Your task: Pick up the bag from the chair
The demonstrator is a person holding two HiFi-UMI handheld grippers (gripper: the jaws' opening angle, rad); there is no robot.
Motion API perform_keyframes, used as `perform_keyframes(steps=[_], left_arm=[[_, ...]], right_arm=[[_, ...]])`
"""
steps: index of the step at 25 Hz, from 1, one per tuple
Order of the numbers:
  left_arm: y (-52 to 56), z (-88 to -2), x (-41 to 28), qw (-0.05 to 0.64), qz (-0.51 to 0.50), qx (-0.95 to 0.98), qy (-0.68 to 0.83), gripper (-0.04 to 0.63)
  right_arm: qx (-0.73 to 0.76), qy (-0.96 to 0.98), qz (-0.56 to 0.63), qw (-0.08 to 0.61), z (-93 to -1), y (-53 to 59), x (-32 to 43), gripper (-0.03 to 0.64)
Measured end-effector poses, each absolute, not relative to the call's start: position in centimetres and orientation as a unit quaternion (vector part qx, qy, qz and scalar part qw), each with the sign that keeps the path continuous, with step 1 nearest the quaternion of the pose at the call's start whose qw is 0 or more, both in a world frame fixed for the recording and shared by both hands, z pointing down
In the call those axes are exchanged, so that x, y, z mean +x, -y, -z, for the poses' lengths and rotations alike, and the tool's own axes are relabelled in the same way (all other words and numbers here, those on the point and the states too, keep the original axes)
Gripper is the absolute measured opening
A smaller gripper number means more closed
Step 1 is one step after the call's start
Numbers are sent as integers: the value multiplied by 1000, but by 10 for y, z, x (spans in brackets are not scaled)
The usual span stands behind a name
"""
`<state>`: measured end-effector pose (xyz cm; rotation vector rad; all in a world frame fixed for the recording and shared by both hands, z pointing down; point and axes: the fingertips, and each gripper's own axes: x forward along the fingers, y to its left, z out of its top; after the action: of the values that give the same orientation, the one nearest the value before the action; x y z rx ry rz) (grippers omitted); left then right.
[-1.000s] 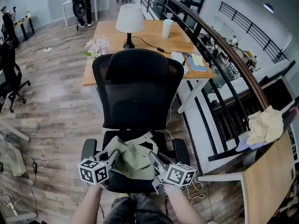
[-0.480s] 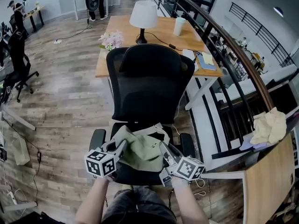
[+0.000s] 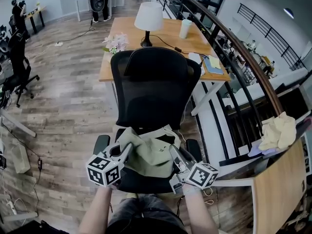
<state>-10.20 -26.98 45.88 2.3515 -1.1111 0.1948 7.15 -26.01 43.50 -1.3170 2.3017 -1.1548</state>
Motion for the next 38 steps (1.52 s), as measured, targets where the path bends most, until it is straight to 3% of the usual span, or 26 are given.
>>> perform_keyframes(steps=[38], left_arm=[[316, -269, -116, 126, 17, 895, 427, 17]], right_arm=[[-422, -826, 284, 242, -237, 307, 79, 94]])
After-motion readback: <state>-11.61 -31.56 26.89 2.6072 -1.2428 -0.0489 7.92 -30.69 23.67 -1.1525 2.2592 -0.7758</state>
